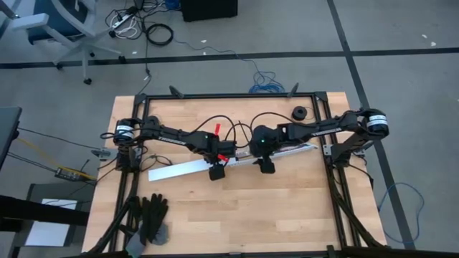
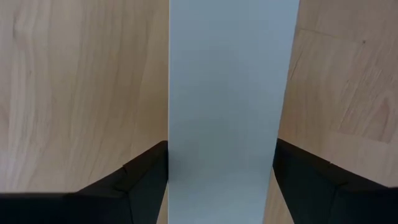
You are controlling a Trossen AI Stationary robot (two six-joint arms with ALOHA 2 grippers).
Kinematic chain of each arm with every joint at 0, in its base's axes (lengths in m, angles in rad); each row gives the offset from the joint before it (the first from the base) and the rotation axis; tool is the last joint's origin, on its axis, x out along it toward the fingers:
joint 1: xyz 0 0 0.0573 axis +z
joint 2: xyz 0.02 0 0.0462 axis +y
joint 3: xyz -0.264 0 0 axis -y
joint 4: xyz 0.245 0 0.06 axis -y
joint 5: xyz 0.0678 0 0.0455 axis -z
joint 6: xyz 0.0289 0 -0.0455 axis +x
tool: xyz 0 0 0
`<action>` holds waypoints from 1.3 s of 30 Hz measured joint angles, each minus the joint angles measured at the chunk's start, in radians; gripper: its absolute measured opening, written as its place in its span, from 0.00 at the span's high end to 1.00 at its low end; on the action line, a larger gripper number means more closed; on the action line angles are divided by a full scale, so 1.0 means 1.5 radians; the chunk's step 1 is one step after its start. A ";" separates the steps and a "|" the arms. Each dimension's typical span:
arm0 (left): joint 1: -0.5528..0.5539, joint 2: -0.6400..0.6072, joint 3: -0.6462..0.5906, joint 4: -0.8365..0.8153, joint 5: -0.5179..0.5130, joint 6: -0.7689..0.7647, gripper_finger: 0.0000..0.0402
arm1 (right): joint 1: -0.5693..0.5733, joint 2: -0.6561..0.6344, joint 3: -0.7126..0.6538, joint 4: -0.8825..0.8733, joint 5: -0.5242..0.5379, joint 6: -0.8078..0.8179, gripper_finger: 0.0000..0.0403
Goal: Ziptie cables
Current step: Close the white cable duct
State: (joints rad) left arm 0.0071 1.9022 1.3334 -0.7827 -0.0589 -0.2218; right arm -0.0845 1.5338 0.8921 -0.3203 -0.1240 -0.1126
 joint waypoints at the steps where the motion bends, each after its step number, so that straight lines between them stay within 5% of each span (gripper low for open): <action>1: 0.000 0.000 0.000 0.000 0.000 0.000 0.37 | 0.000 -0.008 0.000 -0.018 0.001 0.005 0.45; 7: 0.000 0.000 0.000 0.000 0.000 0.000 0.37 | 0.000 -0.078 -0.018 -0.101 0.027 0.023 0.47; 14: 0.000 0.000 0.000 -0.001 0.000 0.000 0.37 | 0.000 -0.293 -0.191 -0.118 0.085 0.134 0.47; 22: 0.000 0.000 0.000 0.003 -0.001 0.001 0.37 | 0.000 -0.529 -0.396 0.192 0.064 0.237 0.47; 26: 0.000 0.000 0.000 0.004 -0.001 0.002 0.37 | 0.000 -0.535 -0.417 0.331 0.024 0.188 0.47; 39: 0.000 -0.001 0.000 0.008 -0.001 0.003 0.37 | -0.002 -0.435 -0.409 0.344 0.037 0.134 0.47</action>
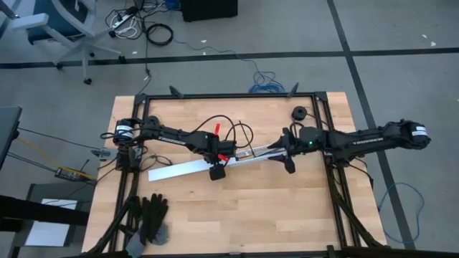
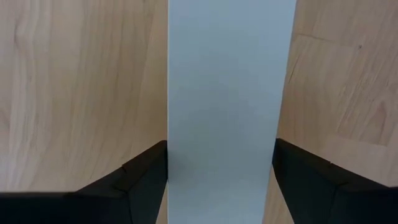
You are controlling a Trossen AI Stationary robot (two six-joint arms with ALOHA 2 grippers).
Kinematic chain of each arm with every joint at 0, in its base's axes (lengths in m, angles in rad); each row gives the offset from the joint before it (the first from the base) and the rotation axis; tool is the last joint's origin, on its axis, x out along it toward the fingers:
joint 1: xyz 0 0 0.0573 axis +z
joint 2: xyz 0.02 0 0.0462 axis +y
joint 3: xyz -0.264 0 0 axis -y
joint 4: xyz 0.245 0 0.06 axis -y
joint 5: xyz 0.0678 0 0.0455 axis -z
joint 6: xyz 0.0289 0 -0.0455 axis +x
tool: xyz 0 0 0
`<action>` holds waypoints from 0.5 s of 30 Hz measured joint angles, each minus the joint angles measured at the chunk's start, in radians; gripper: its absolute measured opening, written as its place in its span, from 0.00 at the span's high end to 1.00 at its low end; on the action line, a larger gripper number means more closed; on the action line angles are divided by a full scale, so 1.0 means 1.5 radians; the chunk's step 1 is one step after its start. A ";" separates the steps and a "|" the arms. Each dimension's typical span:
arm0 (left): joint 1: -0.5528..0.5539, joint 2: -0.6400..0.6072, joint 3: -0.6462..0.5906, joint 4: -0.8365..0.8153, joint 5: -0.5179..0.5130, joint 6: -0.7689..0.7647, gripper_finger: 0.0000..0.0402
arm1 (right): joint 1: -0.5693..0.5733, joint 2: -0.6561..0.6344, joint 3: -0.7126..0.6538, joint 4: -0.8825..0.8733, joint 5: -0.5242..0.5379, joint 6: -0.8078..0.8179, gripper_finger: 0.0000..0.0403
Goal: Ziptie cables
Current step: Close the white cable duct
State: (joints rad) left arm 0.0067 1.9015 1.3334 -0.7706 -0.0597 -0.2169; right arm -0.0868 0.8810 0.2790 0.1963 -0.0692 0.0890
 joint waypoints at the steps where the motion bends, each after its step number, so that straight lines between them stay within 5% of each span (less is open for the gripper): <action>1: 0.000 0.000 0.000 0.000 0.000 0.000 0.36 | 0.000 0.014 0.000 0.006 0.005 -0.013 0.47; 15: 0.000 0.000 0.000 0.007 0.000 0.000 0.35 | -0.009 0.222 0.025 0.168 -0.018 -0.094 0.47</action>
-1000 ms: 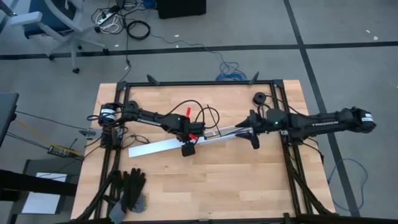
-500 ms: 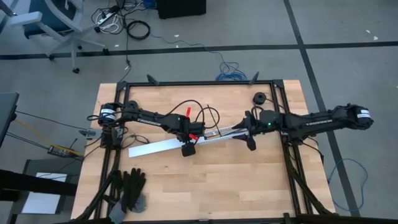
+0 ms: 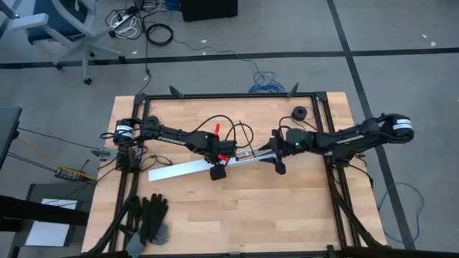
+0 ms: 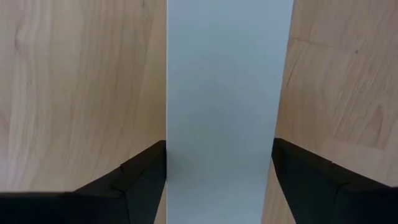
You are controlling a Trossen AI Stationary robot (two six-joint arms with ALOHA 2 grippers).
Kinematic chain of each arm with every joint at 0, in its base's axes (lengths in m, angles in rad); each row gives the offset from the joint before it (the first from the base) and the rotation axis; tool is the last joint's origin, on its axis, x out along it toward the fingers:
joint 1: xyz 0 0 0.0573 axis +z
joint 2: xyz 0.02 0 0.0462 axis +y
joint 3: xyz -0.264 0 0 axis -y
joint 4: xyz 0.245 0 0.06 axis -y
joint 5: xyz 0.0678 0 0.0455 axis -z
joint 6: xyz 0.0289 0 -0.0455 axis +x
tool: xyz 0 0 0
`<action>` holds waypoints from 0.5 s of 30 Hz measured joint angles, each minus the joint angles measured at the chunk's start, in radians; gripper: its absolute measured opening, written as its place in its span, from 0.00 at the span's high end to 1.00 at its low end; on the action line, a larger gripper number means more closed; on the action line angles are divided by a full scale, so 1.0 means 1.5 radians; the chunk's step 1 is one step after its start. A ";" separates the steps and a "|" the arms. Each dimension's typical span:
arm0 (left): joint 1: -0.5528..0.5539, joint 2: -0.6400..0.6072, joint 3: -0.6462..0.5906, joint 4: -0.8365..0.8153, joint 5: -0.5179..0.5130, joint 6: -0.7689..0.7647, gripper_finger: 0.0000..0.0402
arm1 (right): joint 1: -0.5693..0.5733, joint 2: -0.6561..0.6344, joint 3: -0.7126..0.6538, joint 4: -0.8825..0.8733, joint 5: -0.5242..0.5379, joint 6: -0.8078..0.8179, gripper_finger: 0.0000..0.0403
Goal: Ziptie cables
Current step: Close the white cable duct
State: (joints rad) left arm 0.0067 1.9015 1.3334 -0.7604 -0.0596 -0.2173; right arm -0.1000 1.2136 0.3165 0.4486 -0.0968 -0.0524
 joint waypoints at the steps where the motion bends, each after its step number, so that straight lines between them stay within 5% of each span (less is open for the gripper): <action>1: 0.000 0.000 0.000 0.001 0.000 0.000 0.35 | -0.003 0.015 0.011 0.000 -0.012 -0.006 0.47; 15: 0.000 0.000 0.000 0.007 0.000 -0.002 0.35 | -0.013 0.203 0.124 0.018 -0.055 -0.075 0.48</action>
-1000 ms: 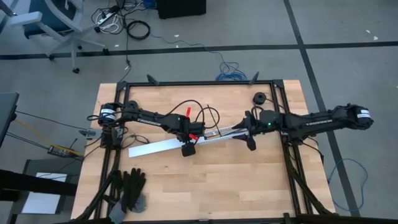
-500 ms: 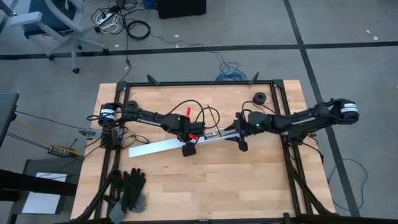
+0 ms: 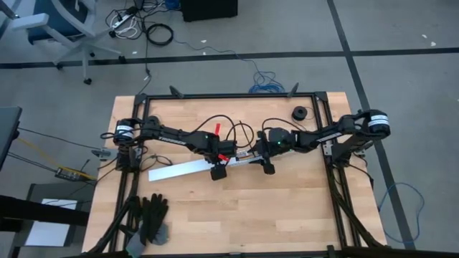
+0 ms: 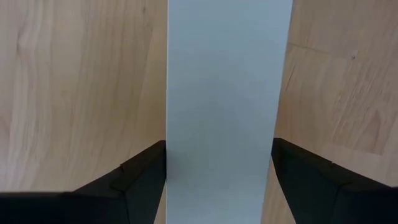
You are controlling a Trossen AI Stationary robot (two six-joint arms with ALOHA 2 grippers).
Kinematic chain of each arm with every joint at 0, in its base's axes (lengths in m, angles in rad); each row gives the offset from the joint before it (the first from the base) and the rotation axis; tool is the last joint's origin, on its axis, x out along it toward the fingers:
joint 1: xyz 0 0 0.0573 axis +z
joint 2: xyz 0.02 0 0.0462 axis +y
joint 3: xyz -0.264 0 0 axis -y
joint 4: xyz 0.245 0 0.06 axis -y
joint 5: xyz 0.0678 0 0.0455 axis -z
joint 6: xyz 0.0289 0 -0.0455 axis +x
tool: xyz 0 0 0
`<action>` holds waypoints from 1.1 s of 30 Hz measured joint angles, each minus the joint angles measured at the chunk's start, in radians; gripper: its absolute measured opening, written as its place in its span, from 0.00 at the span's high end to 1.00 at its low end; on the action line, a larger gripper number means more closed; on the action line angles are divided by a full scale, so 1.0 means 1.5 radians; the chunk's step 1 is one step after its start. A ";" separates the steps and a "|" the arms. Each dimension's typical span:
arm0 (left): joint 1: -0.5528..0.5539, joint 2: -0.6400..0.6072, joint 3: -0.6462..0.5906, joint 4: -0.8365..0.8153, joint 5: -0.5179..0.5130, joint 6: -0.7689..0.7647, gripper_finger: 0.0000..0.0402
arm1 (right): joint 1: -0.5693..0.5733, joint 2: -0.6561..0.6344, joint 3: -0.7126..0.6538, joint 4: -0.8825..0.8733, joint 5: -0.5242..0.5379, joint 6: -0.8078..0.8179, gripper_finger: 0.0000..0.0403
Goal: Ziptie cables
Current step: Close the white cable duct
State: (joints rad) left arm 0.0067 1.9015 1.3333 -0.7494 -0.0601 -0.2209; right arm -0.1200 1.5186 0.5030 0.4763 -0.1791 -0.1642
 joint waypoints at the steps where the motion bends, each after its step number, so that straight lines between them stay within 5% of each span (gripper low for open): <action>1: 0.000 0.000 0.000 0.002 0.000 0.002 0.35 | 0.000 0.002 0.000 0.011 0.000 0.007 0.48; 17: 0.000 -0.001 0.000 0.033 -0.004 0.004 0.35 | 0.009 -0.004 0.000 0.028 -0.001 0.023 0.48; 33: 0.000 -0.005 0.107 -0.113 -0.020 0.017 0.35 | 0.009 -0.004 0.000 0.025 -0.001 0.028 0.50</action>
State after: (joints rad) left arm 0.0067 1.8936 1.4931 -0.9190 -0.0902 -0.1957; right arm -0.1066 1.5120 0.5030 0.5137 -0.1806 -0.1216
